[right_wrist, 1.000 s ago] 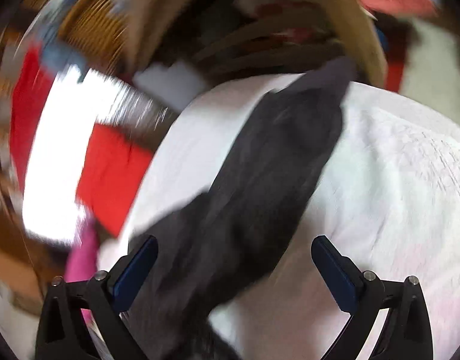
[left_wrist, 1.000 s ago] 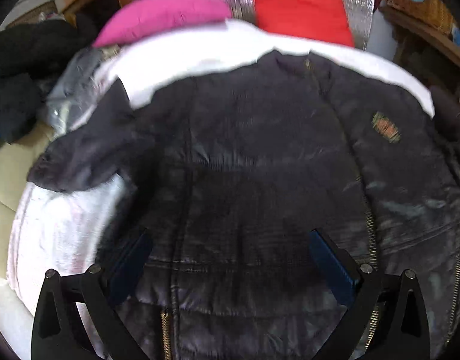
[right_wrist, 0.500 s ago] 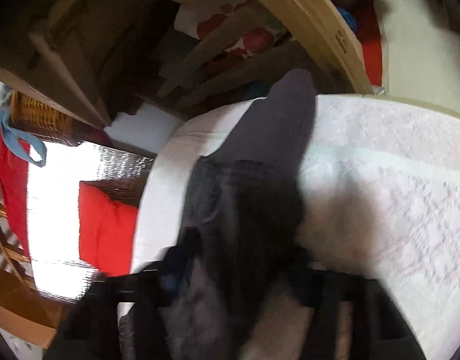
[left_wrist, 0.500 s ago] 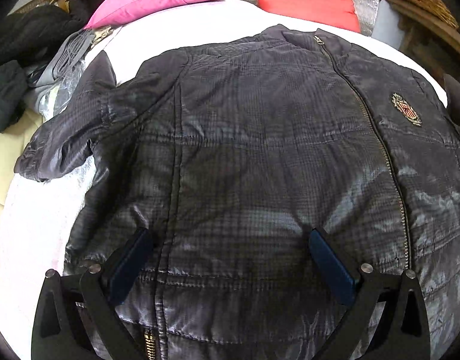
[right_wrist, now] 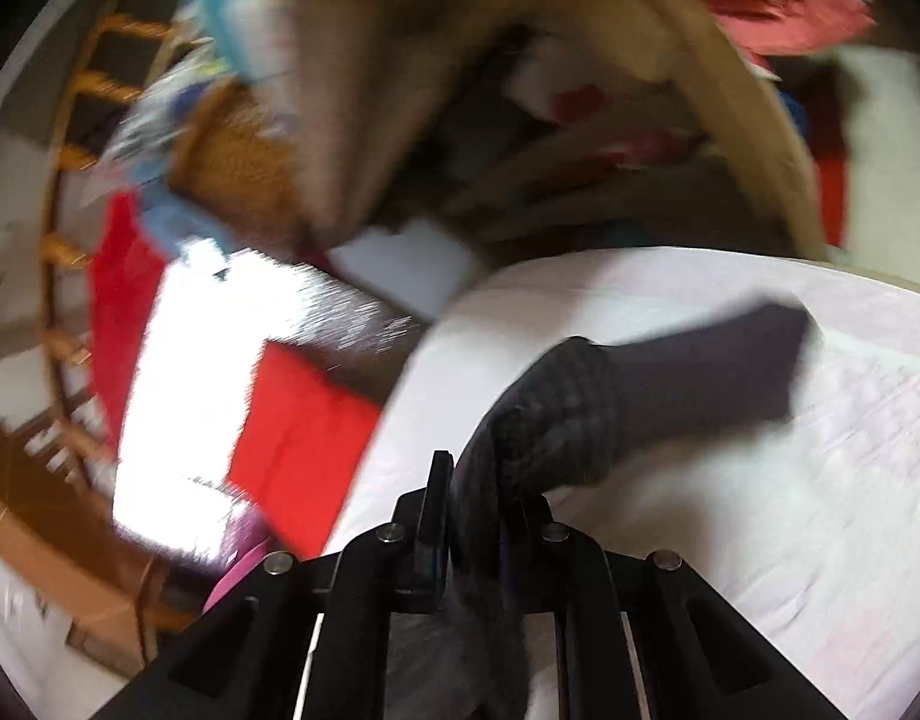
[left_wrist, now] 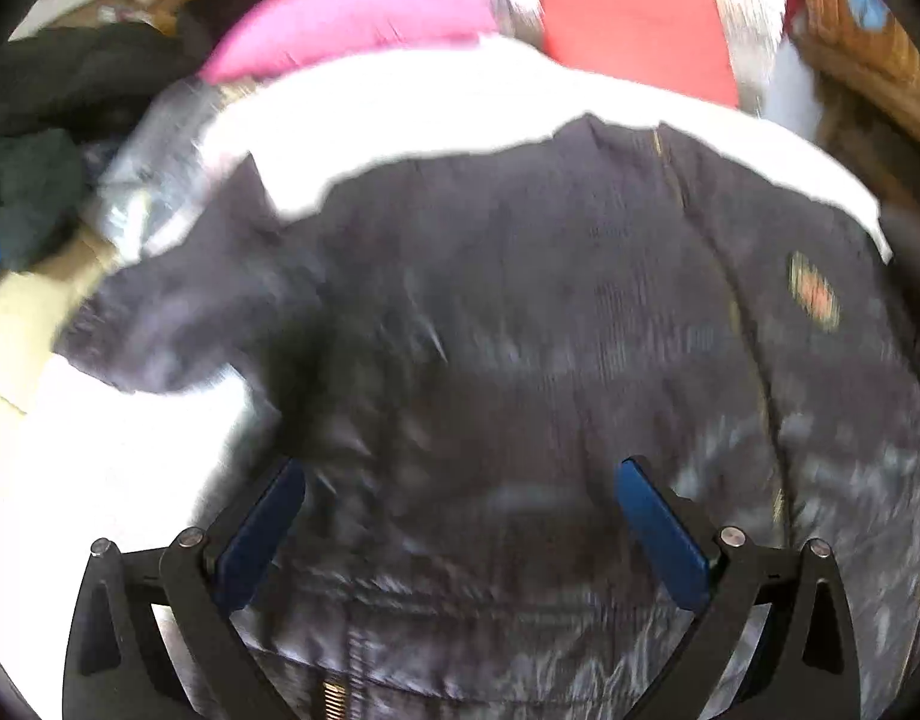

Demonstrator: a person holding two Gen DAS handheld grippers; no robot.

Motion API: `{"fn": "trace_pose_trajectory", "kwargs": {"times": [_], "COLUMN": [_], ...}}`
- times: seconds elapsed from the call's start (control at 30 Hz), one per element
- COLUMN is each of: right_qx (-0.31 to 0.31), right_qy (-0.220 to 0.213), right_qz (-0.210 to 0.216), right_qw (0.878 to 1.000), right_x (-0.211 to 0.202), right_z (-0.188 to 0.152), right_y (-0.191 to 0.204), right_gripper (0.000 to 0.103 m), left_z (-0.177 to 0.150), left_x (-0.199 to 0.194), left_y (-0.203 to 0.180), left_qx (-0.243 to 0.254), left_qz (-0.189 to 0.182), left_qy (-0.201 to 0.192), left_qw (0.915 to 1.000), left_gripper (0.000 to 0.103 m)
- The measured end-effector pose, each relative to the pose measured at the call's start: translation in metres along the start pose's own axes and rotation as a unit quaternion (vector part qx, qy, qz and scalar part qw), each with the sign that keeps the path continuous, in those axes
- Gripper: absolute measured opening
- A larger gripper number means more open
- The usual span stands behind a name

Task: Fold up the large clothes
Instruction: 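Grasp the jacket sleeve nearest the right tool with the right tool, then fold the held sleeve across the jacket body with the right tool, release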

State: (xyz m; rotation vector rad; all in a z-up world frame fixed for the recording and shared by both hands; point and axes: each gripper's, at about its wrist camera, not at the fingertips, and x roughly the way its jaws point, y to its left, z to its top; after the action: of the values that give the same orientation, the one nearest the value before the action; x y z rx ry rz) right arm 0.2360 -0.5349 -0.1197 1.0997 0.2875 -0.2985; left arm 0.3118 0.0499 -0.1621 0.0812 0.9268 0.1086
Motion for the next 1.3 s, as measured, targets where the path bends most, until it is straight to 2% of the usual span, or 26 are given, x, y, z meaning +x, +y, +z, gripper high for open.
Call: {"fn": "trace_pose_trajectory", "kwargs": {"times": [0.07,0.17,0.33,0.5,0.6,0.63,0.73,0.77,0.8,0.87,0.9,0.93,0.97,1.03,1.13,1.17,1.2,1.3], "right_qx": [-0.024,-0.077,-0.155,-0.200,-0.227,-0.234,-0.233,-0.232,-0.230,-0.218,-0.208,-0.197,-0.191,-0.189,-0.152,-0.146,-0.141,-0.124], "right_qy": [0.009,0.032,0.114,0.208,0.269,0.284,0.340,0.352,0.367,0.388,0.391,0.386,0.381,0.382,0.397,0.389,0.373,0.334], "right_qz": [0.034,0.082,0.147,0.154,0.148,0.146,0.136,0.127,0.118,0.111,0.113,0.117,0.125,0.138,0.189,0.193,0.182,0.132], "right_qw": [0.999,0.993,0.970,0.945,0.924,0.918,0.901,0.898,0.894,0.888,0.890,0.893,0.896,0.894,0.885,0.889,0.899,0.925], "right_x": [-0.013,-0.029,-0.038,-0.021,0.001,0.010,0.035,0.039,0.045,0.046,0.045,0.044,0.039,0.031,0.013,0.008,0.006,0.019], "right_z": [-0.013,-0.044,-0.121,-0.199,-0.243,-0.250,-0.271,-0.274,-0.276,-0.278,-0.276,-0.273,-0.268,-0.258,-0.239,-0.231,-0.223,-0.207], "right_y": [0.027,0.075,0.135,0.152,0.157,0.158,0.152,0.151,0.150,0.141,0.139,0.137,0.134,0.134,0.133,0.131,0.128,0.110], "right_gripper": [0.013,0.013,0.013,0.013,0.013,0.017,0.017,0.019,0.029,0.060,0.086,0.091,0.091,0.091,0.091,0.091,0.091,0.091], "left_z": [0.006,0.008,0.007,0.003,0.003,0.002,0.001,0.001,0.002,0.003,0.005,0.006,0.008,0.009,0.011,0.012,0.012,0.012], "left_x": [-0.012,-0.012,-0.012,-0.017,-0.017,-0.018,-0.023,-0.024,-0.024,-0.024,-0.024,-0.024,-0.023,-0.024,-0.026,-0.026,-0.026,-0.027], "left_y": [0.007,0.021,0.037,0.044,0.044,0.042,0.037,0.037,0.037,0.037,0.039,0.040,0.041,0.041,0.034,0.032,0.030,0.029], "left_qx": [-0.020,-0.052,-0.076,-0.090,-0.086,-0.080,-0.071,-0.070,-0.071,-0.078,-0.084,-0.090,-0.097,-0.104,-0.094,-0.091,-0.091,-0.095], "left_qz": [0.008,0.010,0.033,0.032,0.030,0.033,0.026,0.021,0.015,0.003,-0.006,-0.013,-0.021,-0.029,-0.026,-0.025,-0.025,-0.027], "left_qy": [-0.027,-0.035,-0.042,-0.046,-0.053,-0.057,-0.069,-0.072,-0.075,-0.077,-0.076,-0.075,-0.075,-0.077,-0.083,-0.083,-0.084,-0.085], "left_qw": [0.9994,0.9980,0.9957,0.9944,0.9945,0.9946,0.9948,0.9947,0.9945,0.9939,0.9935,0.9930,0.9922,0.9911,0.9918,0.9920,0.9920,0.9915], "left_gripper": [0.103,0.103,0.103,0.103,0.103,0.103,0.103,0.103,0.103,0.103,0.103,0.103,0.103,0.103,0.103,0.103,0.103,0.103]}}
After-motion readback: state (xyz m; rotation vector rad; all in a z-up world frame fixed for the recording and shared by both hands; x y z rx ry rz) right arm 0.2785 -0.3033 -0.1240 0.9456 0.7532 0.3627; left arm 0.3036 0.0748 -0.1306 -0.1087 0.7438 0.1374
